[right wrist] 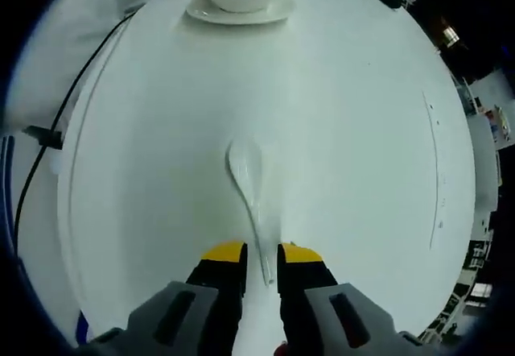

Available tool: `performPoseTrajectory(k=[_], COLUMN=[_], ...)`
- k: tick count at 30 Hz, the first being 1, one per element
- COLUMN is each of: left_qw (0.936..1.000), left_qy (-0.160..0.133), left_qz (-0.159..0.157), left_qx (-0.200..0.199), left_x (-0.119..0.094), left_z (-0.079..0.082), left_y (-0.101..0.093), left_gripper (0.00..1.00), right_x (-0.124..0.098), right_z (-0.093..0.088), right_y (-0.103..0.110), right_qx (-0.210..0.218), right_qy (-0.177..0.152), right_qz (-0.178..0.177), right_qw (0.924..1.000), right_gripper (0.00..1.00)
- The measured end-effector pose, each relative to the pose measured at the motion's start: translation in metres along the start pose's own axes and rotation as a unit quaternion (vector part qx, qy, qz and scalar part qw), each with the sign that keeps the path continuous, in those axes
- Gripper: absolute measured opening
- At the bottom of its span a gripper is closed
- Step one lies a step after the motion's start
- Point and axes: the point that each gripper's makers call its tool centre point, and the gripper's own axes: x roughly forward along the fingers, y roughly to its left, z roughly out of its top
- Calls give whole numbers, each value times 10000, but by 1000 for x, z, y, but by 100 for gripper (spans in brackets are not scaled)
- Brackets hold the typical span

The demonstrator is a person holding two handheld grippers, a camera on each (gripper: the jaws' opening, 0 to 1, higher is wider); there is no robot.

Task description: Tidy tabletop coffee trays, cups and spoons，present forward

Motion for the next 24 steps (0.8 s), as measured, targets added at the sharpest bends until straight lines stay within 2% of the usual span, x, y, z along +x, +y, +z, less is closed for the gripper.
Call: performPoseTrajectory(k=[11,24], left_qw=[10000,10000], left_qy=[-9,1], left_qz=[22,3], left_qx=[15,-59], left_x=[0,2], left_z=[0,-5], left_y=[2,0], left_gripper=[34,34], right_x=[1,2], right_z=[4,1], right_y=[13,11], right_qx=[-15,14], right_qy=[44,124], right_qz=[344,243], right_qw=[9994,9996], right_gripper=[6,5])
